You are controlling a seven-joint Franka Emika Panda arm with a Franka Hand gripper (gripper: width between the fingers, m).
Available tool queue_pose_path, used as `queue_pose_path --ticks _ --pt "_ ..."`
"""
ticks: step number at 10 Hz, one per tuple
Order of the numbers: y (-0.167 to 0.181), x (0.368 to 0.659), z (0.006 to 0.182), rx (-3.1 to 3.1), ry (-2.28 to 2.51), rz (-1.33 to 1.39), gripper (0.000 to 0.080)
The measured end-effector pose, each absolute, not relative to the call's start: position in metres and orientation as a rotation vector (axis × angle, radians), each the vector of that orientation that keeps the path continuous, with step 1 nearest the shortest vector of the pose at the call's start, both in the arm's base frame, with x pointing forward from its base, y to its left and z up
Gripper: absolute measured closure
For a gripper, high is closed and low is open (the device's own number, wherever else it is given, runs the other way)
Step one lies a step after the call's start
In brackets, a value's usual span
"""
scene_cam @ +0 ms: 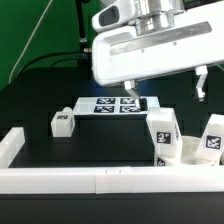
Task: Assemble stool
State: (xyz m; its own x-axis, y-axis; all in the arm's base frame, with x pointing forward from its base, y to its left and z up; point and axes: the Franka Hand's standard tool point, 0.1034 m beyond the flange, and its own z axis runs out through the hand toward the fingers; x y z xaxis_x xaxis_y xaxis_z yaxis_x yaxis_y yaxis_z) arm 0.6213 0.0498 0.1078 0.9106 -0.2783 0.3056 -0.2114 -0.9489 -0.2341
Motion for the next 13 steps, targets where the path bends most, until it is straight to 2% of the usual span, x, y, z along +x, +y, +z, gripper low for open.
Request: queue_pose_path --ticks 2,4,7,9,10,11,13 --pt "0.048 0.621 0.117 -2.87 0.35 -0.349 0.0151" --pt "0.05 0.617 0.117 -2.854 0.335 -0.205 0.0151" --pt "0.046 0.617 0.115 -2.876 0.272 -0.199 0.0151" --pt "0.029 0.62 0.12 -2.996 0.035 -0.197 0.0151" --pt "0.026 0.623 0.123 -3.029 -0.231 -0.233 0.0151" --pt "0.024 0.626 0.12 -3.039 -0.469 -0.277 0.0151" --pt "0.024 0.626 0.118 -3.02 -0.63 -0.274 0.0151"
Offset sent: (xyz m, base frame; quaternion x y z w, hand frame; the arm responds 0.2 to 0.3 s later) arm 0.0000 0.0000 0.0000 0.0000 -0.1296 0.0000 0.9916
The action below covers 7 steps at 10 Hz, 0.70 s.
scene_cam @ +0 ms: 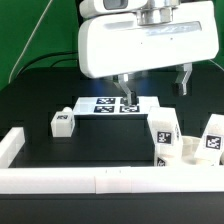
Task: Assemble stool
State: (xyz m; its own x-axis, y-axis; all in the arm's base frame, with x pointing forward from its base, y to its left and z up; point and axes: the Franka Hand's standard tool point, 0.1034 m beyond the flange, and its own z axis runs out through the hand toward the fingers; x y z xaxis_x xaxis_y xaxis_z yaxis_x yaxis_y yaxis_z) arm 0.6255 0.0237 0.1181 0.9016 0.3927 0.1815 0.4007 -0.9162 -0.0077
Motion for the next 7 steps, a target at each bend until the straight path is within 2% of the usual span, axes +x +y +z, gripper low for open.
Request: queue_pose_path --ticks 3,5,7 --pt "0.023 0.626 0.115 -2.914 -1.119 -0.247 0.0151" --pt "0.041 0.643 0.111 -2.774 -1.499 -0.197 0.0151" --pt "0.056 0.64 0.1 -2.633 -1.753 -0.166 0.0151"
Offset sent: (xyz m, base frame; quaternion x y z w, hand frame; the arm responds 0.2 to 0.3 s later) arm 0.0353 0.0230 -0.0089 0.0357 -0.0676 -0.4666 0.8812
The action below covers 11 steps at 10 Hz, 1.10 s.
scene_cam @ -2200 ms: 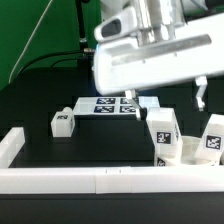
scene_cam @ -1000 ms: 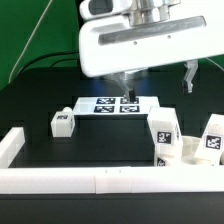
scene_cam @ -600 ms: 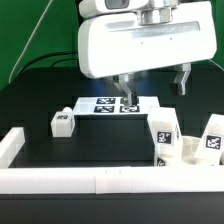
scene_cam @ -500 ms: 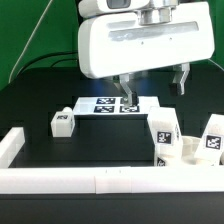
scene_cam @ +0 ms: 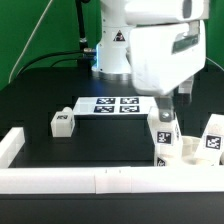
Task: Assemble stool
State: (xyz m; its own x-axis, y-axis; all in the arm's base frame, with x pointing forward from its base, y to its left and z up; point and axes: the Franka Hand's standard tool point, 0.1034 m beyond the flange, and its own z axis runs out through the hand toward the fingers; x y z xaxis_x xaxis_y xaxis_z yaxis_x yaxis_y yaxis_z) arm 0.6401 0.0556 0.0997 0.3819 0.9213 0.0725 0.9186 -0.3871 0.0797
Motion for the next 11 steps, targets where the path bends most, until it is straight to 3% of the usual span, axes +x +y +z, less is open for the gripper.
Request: queue_pose_path --ticks 11 --pt "0.042 0.647 0.083 2.577 1.772 0.073 0.0151"
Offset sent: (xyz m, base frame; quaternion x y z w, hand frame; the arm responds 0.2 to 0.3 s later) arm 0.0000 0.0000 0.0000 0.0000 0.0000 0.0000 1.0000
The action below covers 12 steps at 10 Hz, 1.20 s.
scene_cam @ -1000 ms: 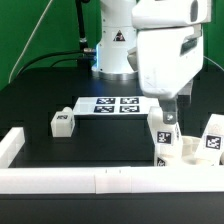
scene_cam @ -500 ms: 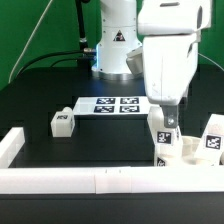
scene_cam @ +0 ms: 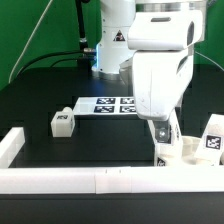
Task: Assemble stool
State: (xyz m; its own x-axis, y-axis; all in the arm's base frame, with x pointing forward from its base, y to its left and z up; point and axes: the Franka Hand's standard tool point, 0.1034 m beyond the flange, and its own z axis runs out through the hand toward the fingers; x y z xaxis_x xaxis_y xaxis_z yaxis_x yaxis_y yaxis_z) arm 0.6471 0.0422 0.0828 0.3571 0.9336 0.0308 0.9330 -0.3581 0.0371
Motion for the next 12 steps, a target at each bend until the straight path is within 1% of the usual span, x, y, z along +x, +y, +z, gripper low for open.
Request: queue_pose_path --ticks 3,4,5,6,7,10,12 --pt "0.0446 0.6474 0.0824 2.582 1.762 0.08 0.0151" --pt "0.0446 0.6474 0.0823 2.582 1.762 0.08 0.0264" --pt "0.0446 0.647 0.0821 2.583 1.762 0.078 0.0435" --pt "0.0444 0.6466 0.0817 2.584 1.762 0.075 0.0435" --pt "0.0443 0.6464 0.0814 2.584 1.762 0.075 0.0463" --pt "0.0445 0.6464 0.0809 2.626 1.703 0.077 0.0463" --pt "0.0461 0.6458 0.0802 2.815 1.406 0.082 0.0463"
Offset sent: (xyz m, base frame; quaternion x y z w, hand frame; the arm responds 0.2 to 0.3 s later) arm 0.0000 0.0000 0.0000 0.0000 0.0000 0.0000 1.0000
